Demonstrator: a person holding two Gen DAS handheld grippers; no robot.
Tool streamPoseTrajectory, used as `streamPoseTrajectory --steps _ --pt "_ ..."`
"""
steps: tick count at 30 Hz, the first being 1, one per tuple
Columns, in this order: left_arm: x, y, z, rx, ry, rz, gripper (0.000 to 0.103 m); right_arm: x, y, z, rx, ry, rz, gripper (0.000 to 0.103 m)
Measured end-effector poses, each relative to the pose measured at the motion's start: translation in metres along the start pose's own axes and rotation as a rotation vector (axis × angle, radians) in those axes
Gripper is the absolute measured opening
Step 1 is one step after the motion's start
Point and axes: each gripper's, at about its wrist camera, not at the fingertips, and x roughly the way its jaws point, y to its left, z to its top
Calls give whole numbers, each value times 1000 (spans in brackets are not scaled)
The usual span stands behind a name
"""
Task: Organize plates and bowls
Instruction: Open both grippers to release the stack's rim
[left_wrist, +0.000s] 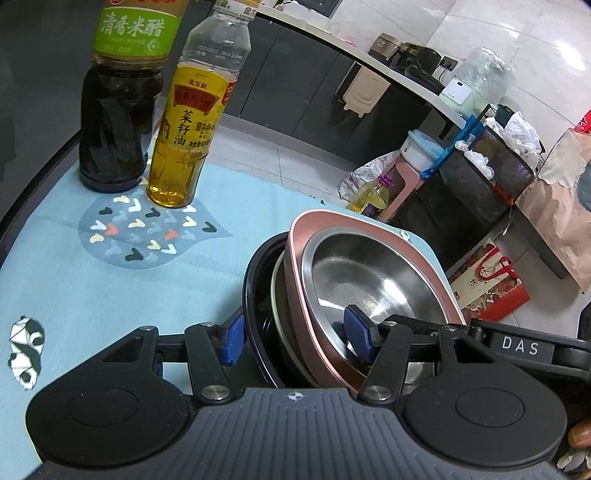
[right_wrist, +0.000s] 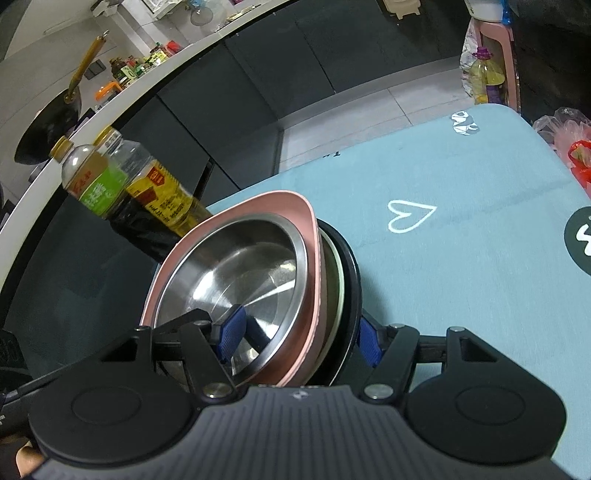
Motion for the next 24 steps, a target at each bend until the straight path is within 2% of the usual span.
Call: streamPoseTrajectory --steps 11,21,24 --pt "23 5 2 -13 19 9 52 16 -13 4 31 12 -15 46" --pt "27 15 1 -57 48 -18 51 18 -19 1 42 3 -8 47" --pt "16 13 2 -23 -21 17 51 14 -20 1 46 -18 -7 47"
